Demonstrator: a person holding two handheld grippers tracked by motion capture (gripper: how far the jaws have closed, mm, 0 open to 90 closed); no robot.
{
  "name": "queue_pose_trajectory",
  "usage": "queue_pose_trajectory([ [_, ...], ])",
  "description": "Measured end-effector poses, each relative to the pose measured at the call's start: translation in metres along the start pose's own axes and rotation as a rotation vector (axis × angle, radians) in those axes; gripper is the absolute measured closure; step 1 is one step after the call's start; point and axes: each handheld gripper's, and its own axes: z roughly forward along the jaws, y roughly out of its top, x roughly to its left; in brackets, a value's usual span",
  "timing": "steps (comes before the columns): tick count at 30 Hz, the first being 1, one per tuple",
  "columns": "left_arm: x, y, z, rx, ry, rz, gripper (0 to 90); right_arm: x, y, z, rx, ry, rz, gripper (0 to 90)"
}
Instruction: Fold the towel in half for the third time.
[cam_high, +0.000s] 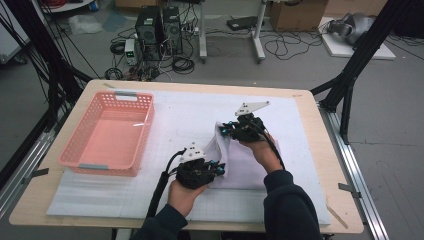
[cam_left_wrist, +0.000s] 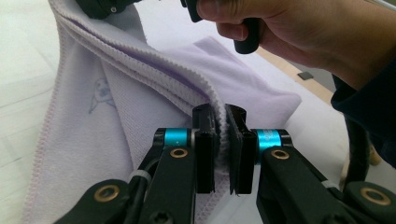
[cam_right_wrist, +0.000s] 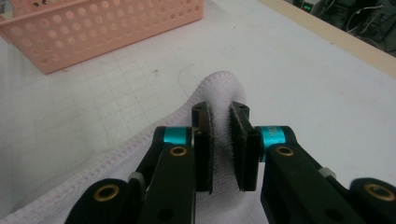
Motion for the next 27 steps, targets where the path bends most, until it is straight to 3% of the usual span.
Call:
queue_pose_trajectory([
  [11,-0.018,0.005,0.046,0.029,-0.041,0.018,82.3,-0.024,-0.027,-0.040,0.001,-0.066,0.045,80.6],
  [22,-0.034,0.006,0.096,0.066,-0.066,-0.008,81.8,-0.048,-0.063,-0.060,0.017,-0.132,0.107,80.4],
  [25,-0.036,0.005,0.104,0.065,-0.070,-0.024,78.7,-0.050,-0.071,-0.061,0.019,-0.141,0.118,80.3],
  [27,-0.037,0.005,0.105,0.043,-0.083,-0.029,69.3,-0.051,-0.075,-0.062,0.015,-0.145,0.125,79.8],
])
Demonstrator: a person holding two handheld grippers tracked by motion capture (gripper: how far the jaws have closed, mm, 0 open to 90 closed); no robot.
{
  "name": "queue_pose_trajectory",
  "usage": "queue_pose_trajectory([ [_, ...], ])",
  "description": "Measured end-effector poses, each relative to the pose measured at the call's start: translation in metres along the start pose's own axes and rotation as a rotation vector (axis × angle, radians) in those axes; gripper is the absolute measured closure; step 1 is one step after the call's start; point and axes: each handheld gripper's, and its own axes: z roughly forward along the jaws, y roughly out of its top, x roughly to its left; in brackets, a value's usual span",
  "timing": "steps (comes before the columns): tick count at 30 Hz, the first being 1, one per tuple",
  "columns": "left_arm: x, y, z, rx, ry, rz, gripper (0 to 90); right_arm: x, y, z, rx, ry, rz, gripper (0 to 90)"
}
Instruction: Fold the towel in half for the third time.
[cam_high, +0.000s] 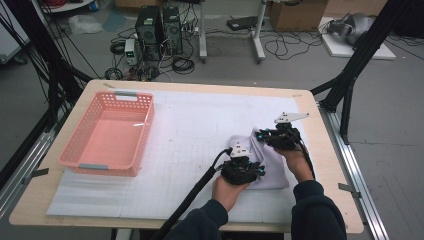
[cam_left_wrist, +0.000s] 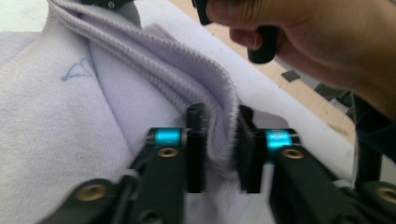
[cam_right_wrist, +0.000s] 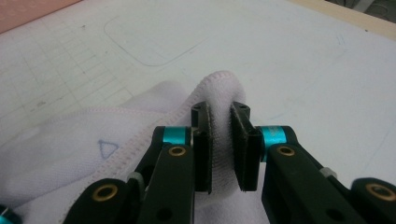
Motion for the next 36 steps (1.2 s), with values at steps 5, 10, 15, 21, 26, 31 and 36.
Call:
queue_pose_trajectory([
  [5,0.002,0.002,-0.009,-0.016,0.057,0.036,45.7,-0.001,-0.005,-0.009,0.006,-0.044,0.039,69.0],
  [10,0.005,0.008,-0.039,-0.114,0.075,0.079,35.5,-0.005,-0.010,-0.030,-0.016,-0.132,0.056,68.3],
  [15,0.013,0.016,-0.065,-0.214,0.095,0.089,31.0,-0.005,-0.024,-0.048,-0.037,-0.161,0.099,65.8],
  [21,0.031,0.017,-0.087,-0.241,0.136,0.082,30.9,0.004,-0.046,-0.064,-0.062,-0.173,0.132,59.4],
  [26,0.050,0.009,-0.102,-0.242,0.165,0.080,28.9,0.022,-0.061,-0.072,-0.047,-0.181,0.150,48.1],
  [31,0.071,-0.004,-0.117,-0.235,0.219,0.063,25.1,0.044,-0.072,-0.067,0.000,-0.143,0.163,48.0],
  [36,0.087,-0.017,-0.134,-0.226,0.258,0.044,25.1,0.061,-0.075,-0.061,0.000,-0.095,0.186,51.2],
])
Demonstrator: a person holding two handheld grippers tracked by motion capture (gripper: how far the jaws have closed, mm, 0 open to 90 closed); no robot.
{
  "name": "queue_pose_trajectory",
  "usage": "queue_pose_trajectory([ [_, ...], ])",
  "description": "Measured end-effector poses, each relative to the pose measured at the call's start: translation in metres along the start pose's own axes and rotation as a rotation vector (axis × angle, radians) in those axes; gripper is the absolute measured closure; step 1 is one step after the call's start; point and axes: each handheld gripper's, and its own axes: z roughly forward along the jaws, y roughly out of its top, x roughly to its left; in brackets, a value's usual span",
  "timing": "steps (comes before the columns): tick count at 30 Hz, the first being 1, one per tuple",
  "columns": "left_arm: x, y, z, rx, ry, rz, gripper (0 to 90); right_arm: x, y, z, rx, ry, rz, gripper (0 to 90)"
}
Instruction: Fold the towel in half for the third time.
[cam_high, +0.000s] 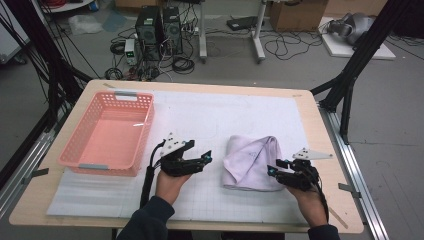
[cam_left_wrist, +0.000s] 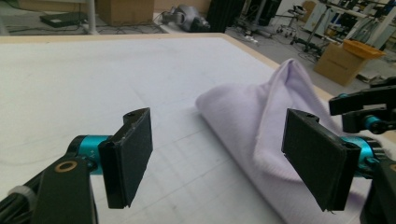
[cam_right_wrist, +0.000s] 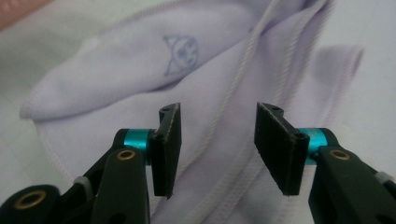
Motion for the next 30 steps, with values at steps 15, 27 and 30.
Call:
queue_pose_trajectory([
  [15,0.013,-0.006,-0.021,0.011,0.032,0.028,25.1,-0.015,-0.001,-0.020,0.115,-0.139,-0.025,85.9],
  [27,0.018,-0.010,-0.030,0.023,0.031,0.039,24.9,0.036,0.035,0.004,-0.057,-0.080,-0.157,43.9],
  [30,0.021,-0.009,-0.033,0.015,0.034,0.043,24.9,0.055,0.043,0.030,-0.021,-0.010,-0.201,44.4],
])
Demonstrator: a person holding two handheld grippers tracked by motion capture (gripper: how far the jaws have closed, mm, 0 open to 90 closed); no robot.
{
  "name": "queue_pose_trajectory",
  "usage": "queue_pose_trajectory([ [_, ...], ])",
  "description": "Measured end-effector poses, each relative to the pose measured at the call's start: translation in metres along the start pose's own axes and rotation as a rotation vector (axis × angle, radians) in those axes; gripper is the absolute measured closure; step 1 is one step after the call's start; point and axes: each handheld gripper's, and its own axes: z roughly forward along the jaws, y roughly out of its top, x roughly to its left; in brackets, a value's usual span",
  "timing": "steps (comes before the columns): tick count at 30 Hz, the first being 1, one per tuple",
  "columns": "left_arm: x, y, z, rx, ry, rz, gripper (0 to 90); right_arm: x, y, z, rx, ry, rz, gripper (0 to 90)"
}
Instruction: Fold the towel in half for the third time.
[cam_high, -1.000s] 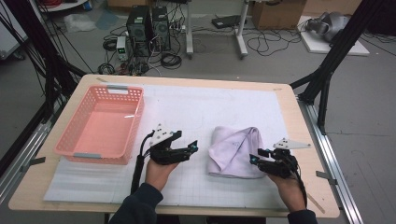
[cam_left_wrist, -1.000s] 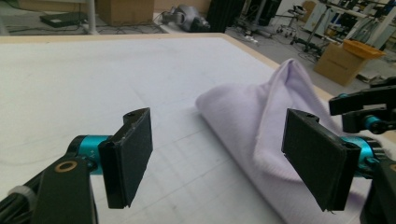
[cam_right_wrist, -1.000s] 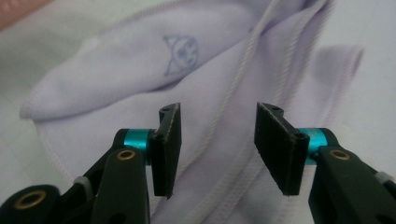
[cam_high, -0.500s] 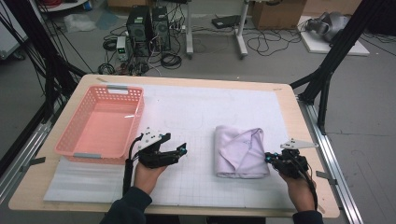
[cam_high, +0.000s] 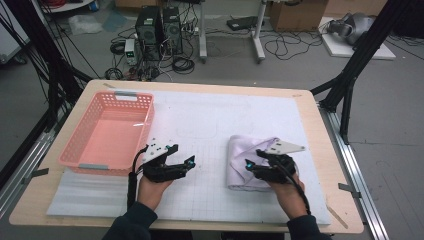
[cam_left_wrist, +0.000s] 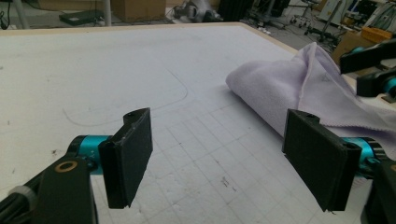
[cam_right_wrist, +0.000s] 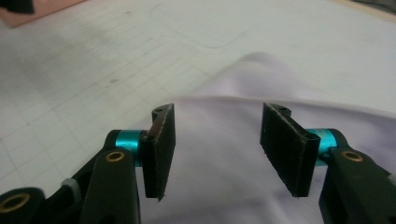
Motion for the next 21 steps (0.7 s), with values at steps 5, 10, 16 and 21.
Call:
queue_pose_trajectory([
  [5,0.005,0.000,-0.004,-0.004,0.010,-0.005,24.9,0.018,0.003,0.031,0.089,0.061,-0.046,57.1],
  [10,0.008,0.000,-0.007,-0.007,0.019,-0.007,24.9,0.019,-0.001,0.025,0.101,0.010,-0.102,89.3],
  [16,0.010,-0.002,-0.006,-0.008,0.022,-0.014,24.9,-0.001,-0.016,-0.014,0.016,-0.021,-0.024,89.2],
  [21,0.010,-0.004,-0.006,-0.006,0.021,-0.015,24.9,0.003,-0.016,-0.007,0.022,0.027,-0.014,59.6],
])
